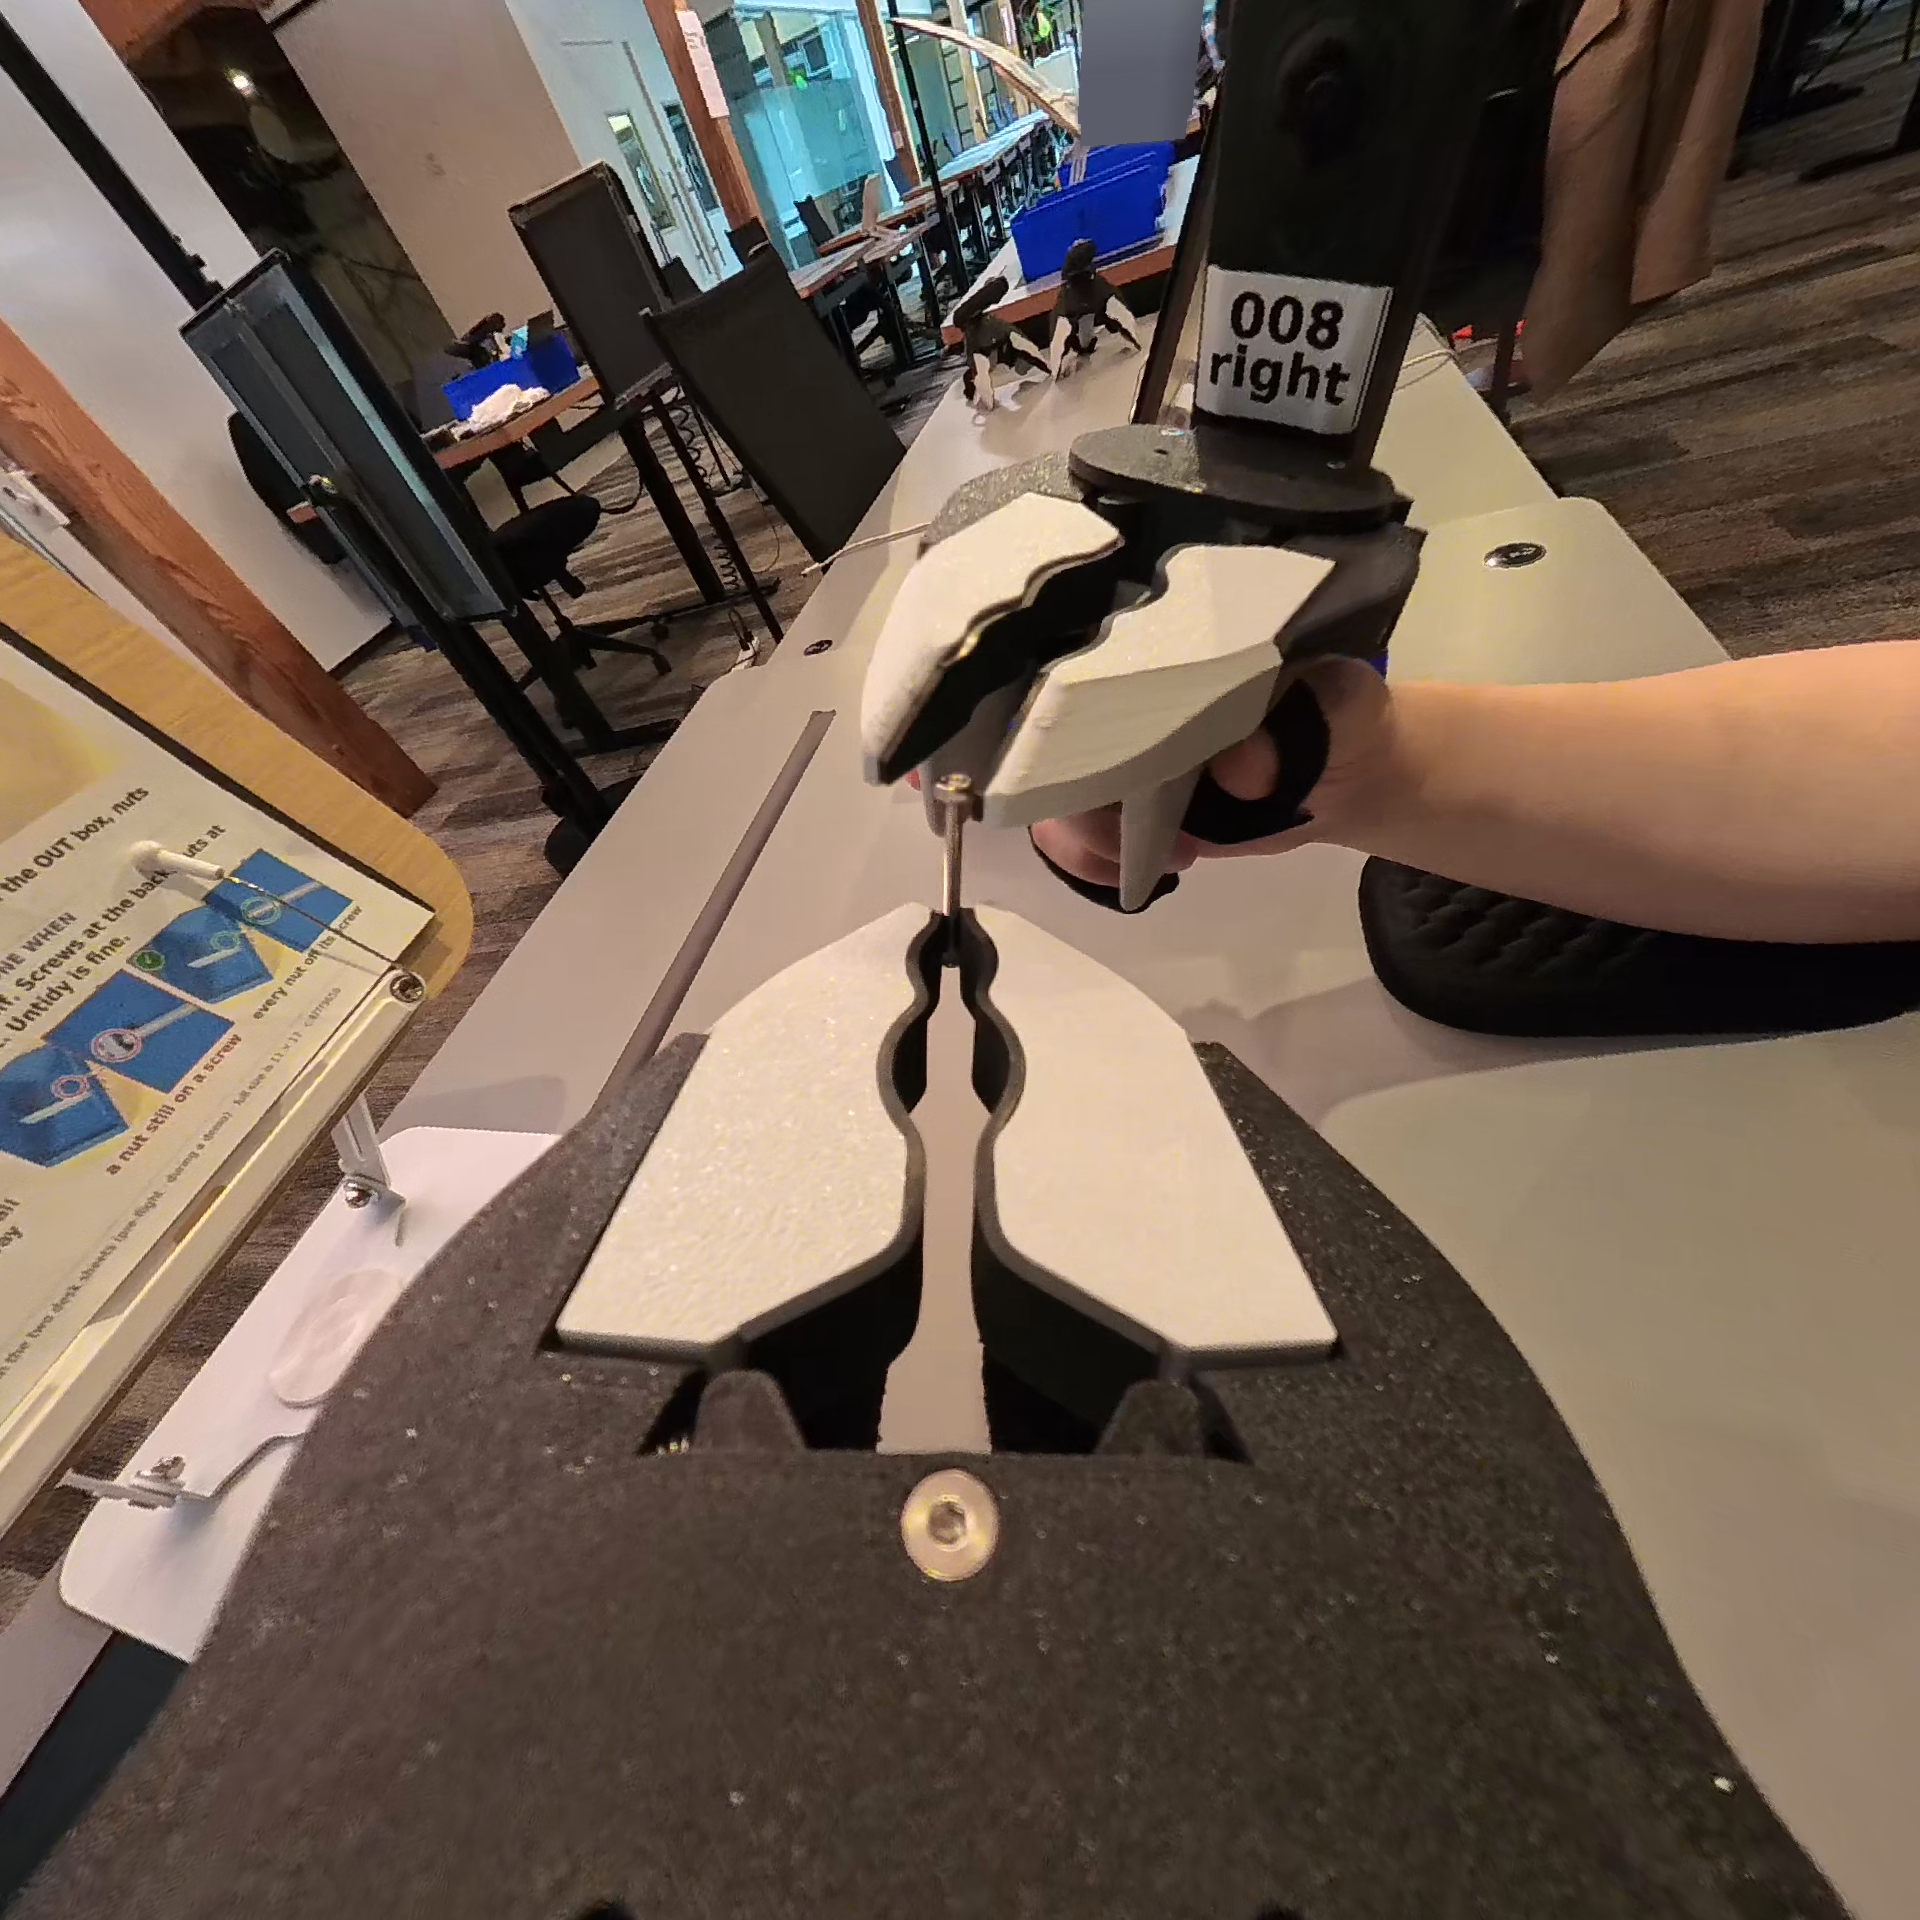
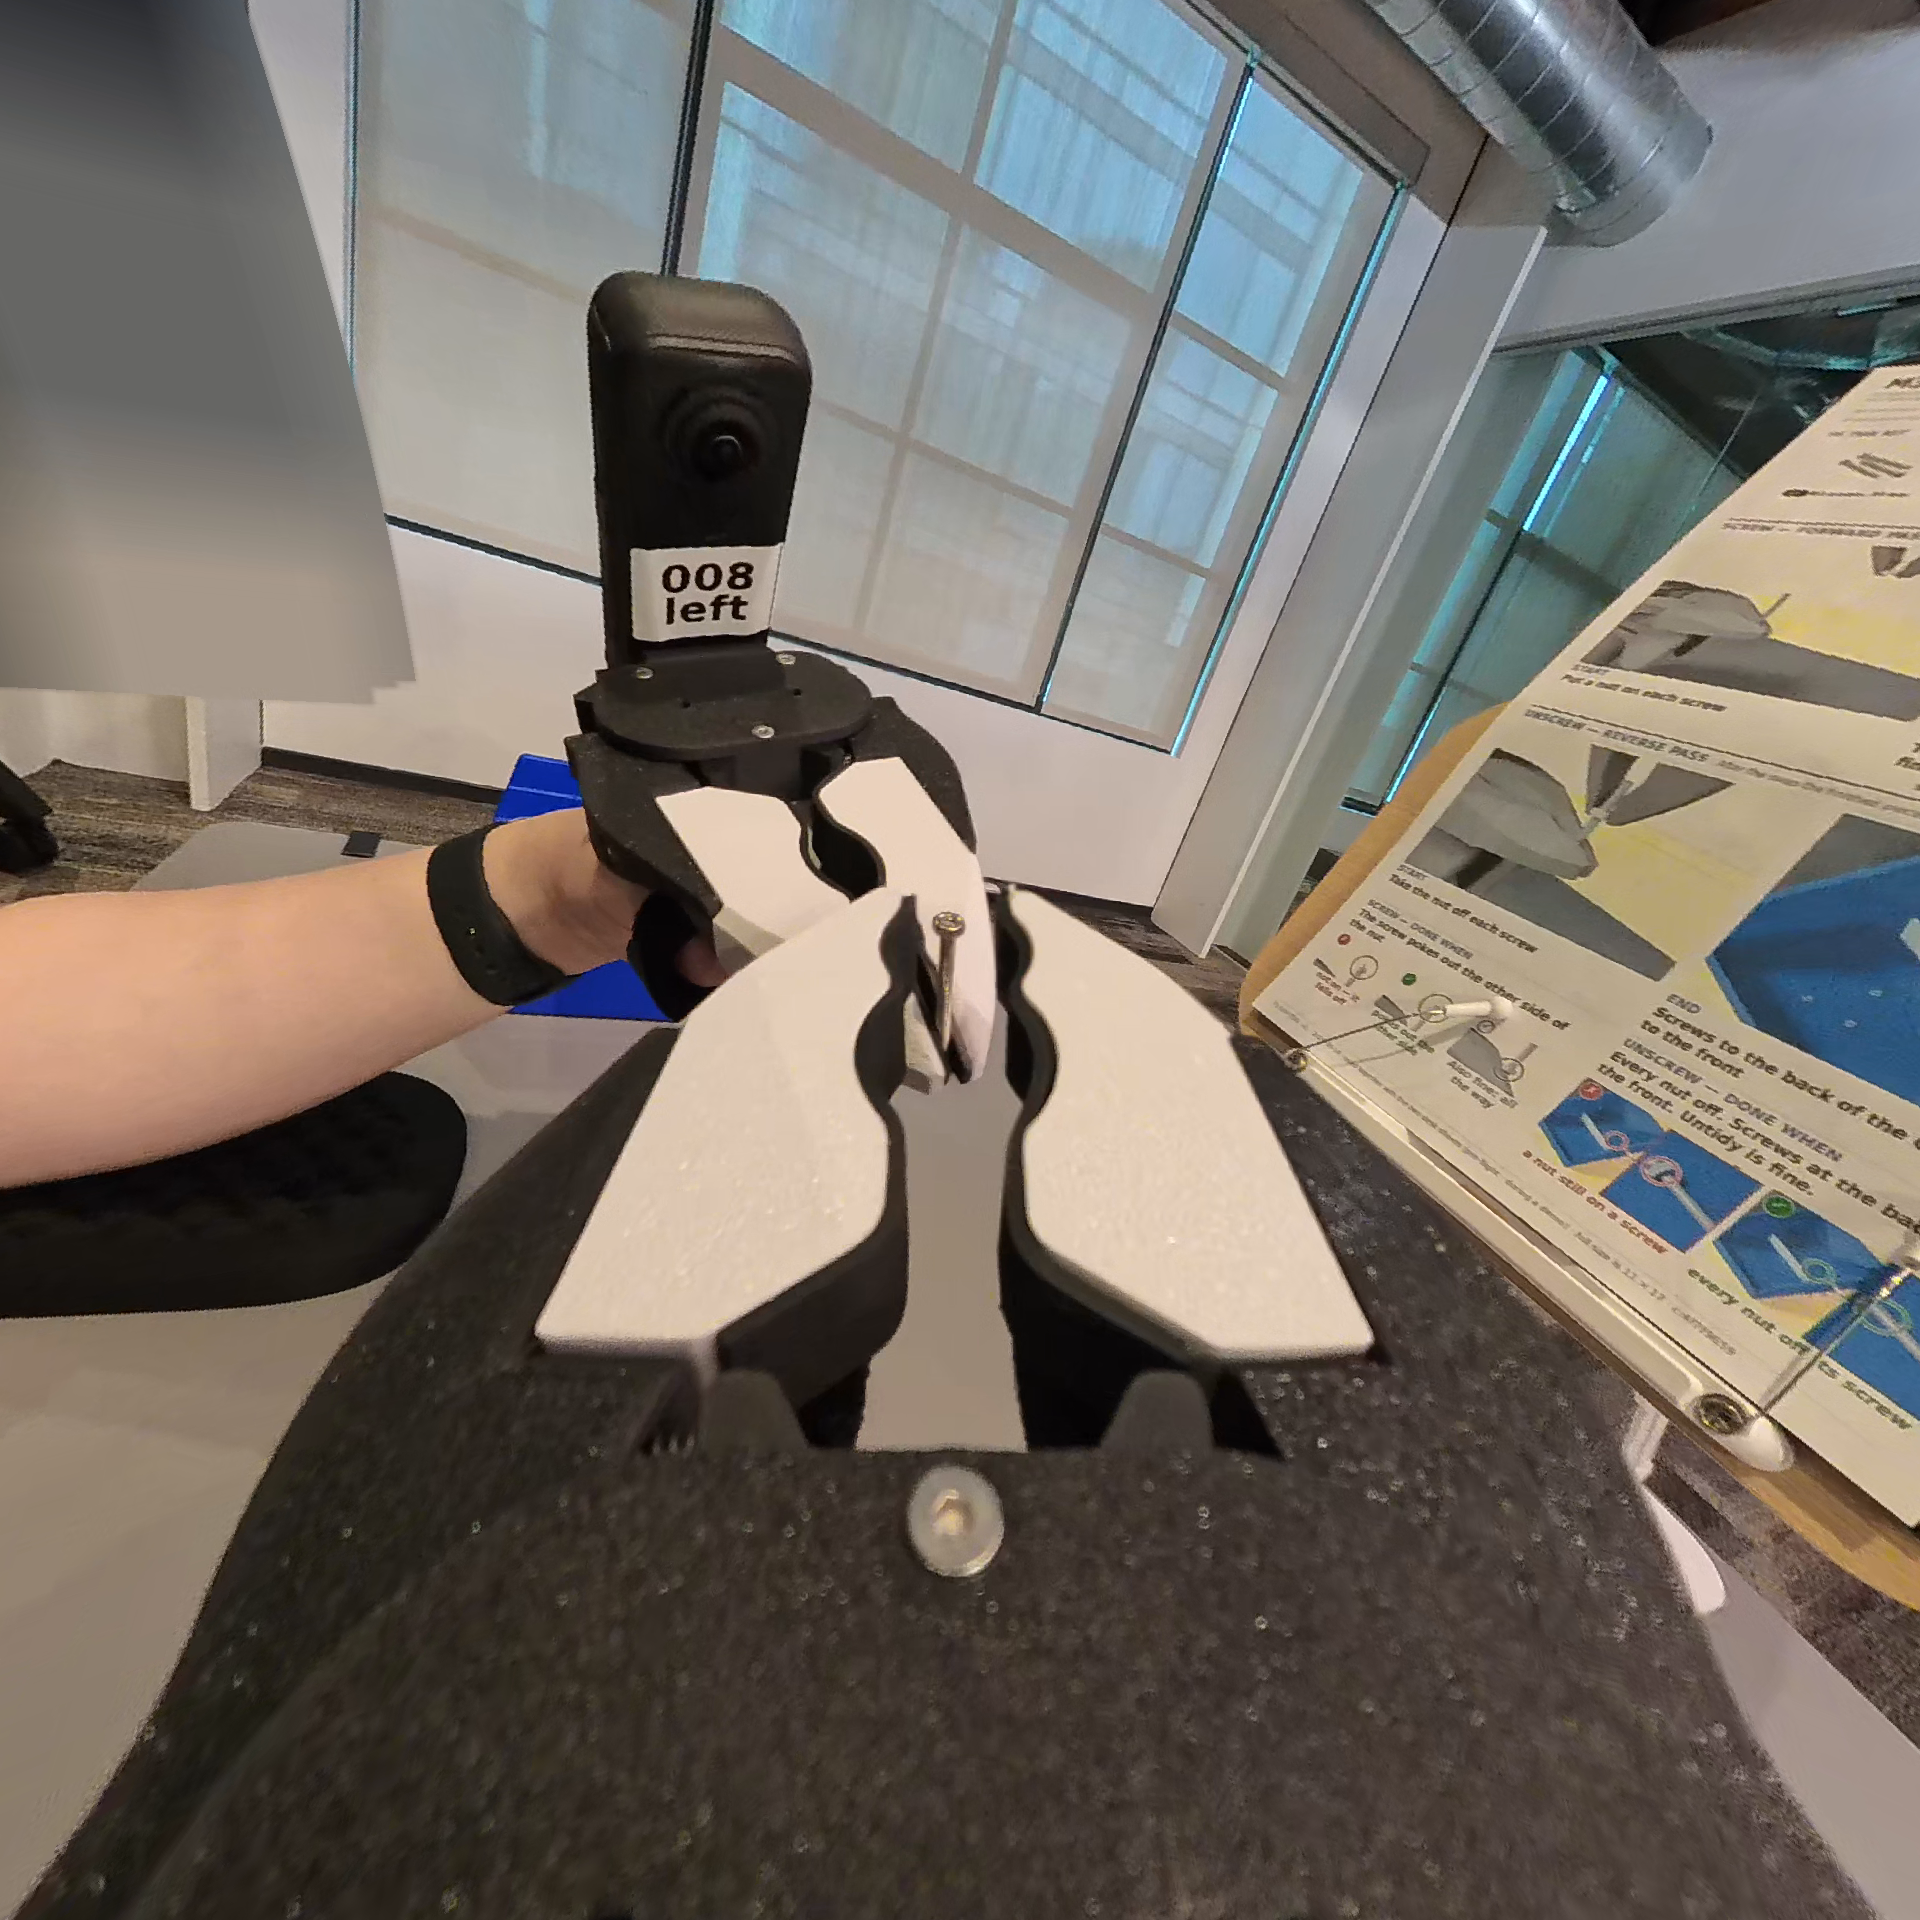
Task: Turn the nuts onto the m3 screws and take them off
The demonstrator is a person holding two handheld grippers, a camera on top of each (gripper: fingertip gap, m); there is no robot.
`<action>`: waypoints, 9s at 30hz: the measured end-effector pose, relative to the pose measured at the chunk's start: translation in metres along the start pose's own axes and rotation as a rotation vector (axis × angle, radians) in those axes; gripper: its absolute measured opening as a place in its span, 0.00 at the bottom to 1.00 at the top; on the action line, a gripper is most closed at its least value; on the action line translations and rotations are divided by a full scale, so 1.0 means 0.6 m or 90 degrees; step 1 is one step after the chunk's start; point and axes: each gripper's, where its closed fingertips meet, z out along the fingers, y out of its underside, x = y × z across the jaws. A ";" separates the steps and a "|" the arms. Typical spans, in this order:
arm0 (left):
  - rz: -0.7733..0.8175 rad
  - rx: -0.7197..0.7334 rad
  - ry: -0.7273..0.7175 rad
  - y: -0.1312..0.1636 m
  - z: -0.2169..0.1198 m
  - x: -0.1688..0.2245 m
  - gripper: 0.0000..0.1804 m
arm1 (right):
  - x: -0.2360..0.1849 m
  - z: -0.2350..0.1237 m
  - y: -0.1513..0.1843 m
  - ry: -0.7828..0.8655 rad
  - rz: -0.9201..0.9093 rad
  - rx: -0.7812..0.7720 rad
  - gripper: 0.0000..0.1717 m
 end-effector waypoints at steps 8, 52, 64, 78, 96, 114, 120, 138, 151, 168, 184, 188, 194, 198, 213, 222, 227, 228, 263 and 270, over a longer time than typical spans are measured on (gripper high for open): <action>0.000 -0.003 -0.017 -0.003 0.000 -0.005 0.01 | 0.005 0.001 0.000 0.019 -0.002 -0.005 0.03; 0.013 0.049 0.006 -0.036 -0.005 0.015 0.01 | -0.008 -0.009 -0.034 0.054 -0.102 0.057 0.03; 0.030 0.053 0.002 -0.039 -0.008 0.016 0.01 | -0.011 -0.012 -0.038 0.002 -0.017 0.084 0.03; 0.021 0.046 -0.035 -0.038 -0.007 0.000 0.01 | -0.001 -0.004 -0.037 0.071 -0.054 0.081 0.08; 0.009 0.052 -0.038 -0.038 -0.016 -0.007 0.01 | -0.005 -0.009 -0.041 0.064 -0.068 0.086 0.08; 0.012 0.047 -0.026 -0.037 -0.011 0.000 0.01 | -0.007 -0.006 -0.038 0.057 -0.069 0.081 0.13; 0.018 0.037 -0.022 -0.034 -0.003 0.005 0.01 | -0.015 0.000 -0.032 0.044 -0.074 0.069 0.15; 0.019 0.036 0.017 -0.035 0.008 0.026 0.01 | -0.032 0.009 -0.031 0.007 -0.067 0.069 0.26; 0.013 0.046 -0.010 -0.038 -0.003 0.009 0.01 | -0.035 0.008 -0.028 -0.007 -0.056 0.067 0.28; 0.022 0.031 0.027 -0.033 0.020 0.033 0.01 | -0.043 0.014 -0.025 -0.014 -0.055 0.063 0.29; -0.004 0.057 -0.018 -0.039 -0.020 -0.004 0.01 | -0.024 0.001 -0.029 0.012 -0.045 0.076 0.29; 0.014 0.036 0.011 -0.033 0.001 0.018 0.01 | -0.029 0.006 -0.026 0.003 -0.047 0.071 0.30; 0.019 0.026 0.030 -0.029 0.023 0.034 0.01 | -0.040 0.012 -0.020 -0.015 -0.051 0.061 0.29; 0.012 0.032 0.017 -0.030 0.018 0.025 0.01 | -0.040 0.011 -0.022 -0.015 -0.053 0.062 0.28; -0.004 0.061 0.014 -0.040 -0.003 0.014 0.01 | -0.033 0.010 -0.022 -0.003 -0.044 0.072 0.29; 0.007 0.037 0.024 -0.029 0.023 0.028 0.01 | -0.040 0.012 -0.020 -0.019 -0.041 0.064 0.28; 0.001 0.048 0.004 -0.032 0.007 0.013 0.01 | -0.035 0.007 -0.022 -0.017 -0.034 0.067 0.28; 0.000 0.050 -0.001 -0.033 0.003 0.009 0.01 | -0.035 0.006 -0.023 -0.017 -0.034 0.068 0.28; -0.006 0.064 0.004 -0.040 -0.027 0.000 0.01 | -0.024 0.022 -0.017 -0.121 -0.009 0.012 0.30; -0.030 0.101 0.022 -0.054 -0.039 -0.001 0.01 | -0.027 0.046 -0.020 -0.155 -0.019 0.005 0.38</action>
